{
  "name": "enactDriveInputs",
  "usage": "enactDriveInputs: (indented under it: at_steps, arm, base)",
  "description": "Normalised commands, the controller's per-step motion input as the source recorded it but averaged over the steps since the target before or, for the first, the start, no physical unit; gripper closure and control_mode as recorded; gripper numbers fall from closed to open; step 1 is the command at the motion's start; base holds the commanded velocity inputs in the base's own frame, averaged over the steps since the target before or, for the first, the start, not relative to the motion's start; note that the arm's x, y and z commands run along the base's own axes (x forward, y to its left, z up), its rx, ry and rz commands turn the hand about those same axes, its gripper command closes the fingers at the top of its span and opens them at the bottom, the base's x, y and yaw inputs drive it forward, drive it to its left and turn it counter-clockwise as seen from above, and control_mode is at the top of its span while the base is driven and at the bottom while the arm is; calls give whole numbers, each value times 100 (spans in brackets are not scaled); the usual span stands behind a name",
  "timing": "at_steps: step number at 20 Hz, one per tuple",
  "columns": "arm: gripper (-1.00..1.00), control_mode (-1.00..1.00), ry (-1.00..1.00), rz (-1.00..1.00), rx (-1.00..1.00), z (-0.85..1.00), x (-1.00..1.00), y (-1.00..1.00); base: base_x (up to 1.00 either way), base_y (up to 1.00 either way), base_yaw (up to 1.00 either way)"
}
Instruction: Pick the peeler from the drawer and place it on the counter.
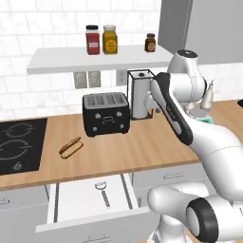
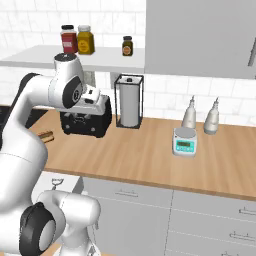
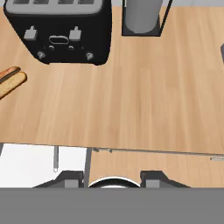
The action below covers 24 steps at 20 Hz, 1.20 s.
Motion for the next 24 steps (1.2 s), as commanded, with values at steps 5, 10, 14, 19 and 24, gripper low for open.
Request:
enactDriveInputs:
  at_steps: [5,10,14,19,24]
  arm:
    - [-100,100,0,0,0,0,0,0]
    - [-100,100,0,0,0,0,0,0]
    - [-100,100,0,0,0,0,0,0]
    - [-100,100,0,0,0,0,0,0]
    - [-100,100,0,0,0,0,0,0]
  base:
    - [-2,-4,0]
    - [0,-56,-4]
    - [14,-50,0]
    - [43,0,0]
    - [45,16,0]
